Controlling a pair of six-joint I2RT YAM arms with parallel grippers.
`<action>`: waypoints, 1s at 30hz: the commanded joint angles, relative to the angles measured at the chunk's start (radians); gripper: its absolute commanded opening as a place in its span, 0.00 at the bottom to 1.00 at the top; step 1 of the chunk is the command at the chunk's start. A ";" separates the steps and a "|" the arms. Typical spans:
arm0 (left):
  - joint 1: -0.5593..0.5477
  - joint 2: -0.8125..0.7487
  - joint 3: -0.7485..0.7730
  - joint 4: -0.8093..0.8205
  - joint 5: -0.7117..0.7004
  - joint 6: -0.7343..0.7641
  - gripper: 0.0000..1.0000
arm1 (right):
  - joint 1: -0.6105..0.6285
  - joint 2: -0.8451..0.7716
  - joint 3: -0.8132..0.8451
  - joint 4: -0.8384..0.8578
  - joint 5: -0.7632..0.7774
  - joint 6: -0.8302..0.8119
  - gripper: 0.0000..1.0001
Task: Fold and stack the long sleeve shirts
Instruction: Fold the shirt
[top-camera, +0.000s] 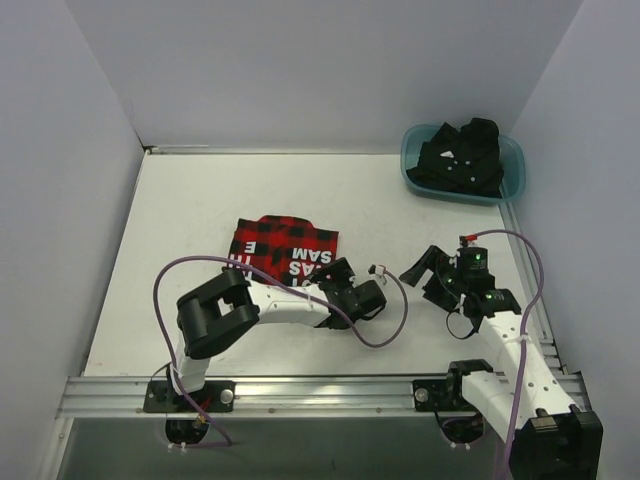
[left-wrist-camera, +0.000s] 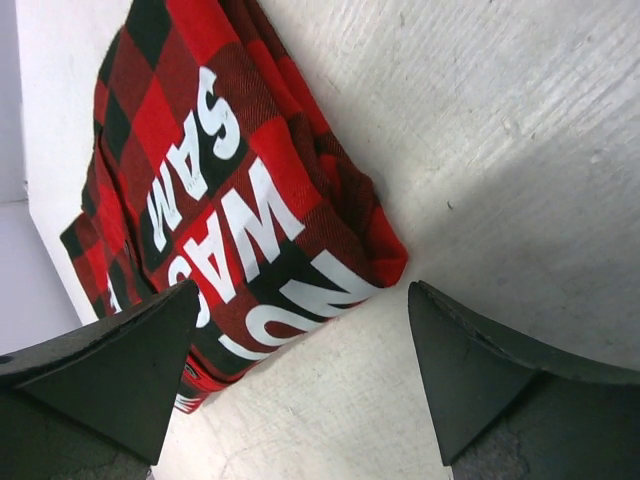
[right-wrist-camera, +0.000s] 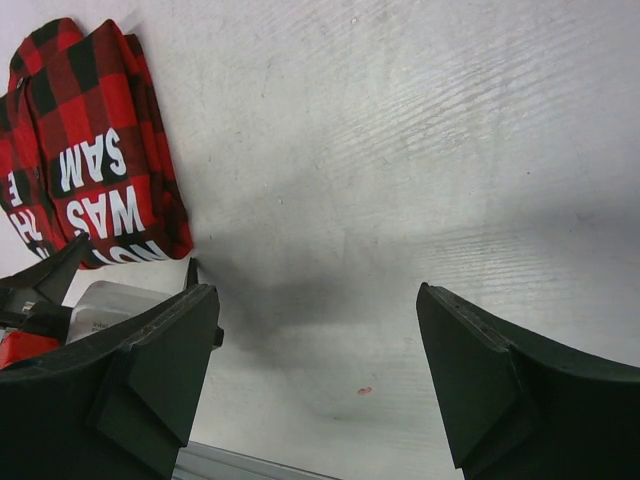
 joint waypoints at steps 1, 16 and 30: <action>-0.003 0.046 0.032 0.078 -0.002 0.069 0.94 | -0.007 0.000 0.001 -0.016 -0.021 -0.007 0.82; 0.032 0.024 0.003 0.107 0.039 0.017 0.05 | -0.042 0.072 0.033 0.045 -0.073 0.032 0.82; 0.076 -0.280 -0.092 0.103 0.291 -0.167 0.04 | 0.166 0.532 0.097 0.545 -0.173 0.392 0.96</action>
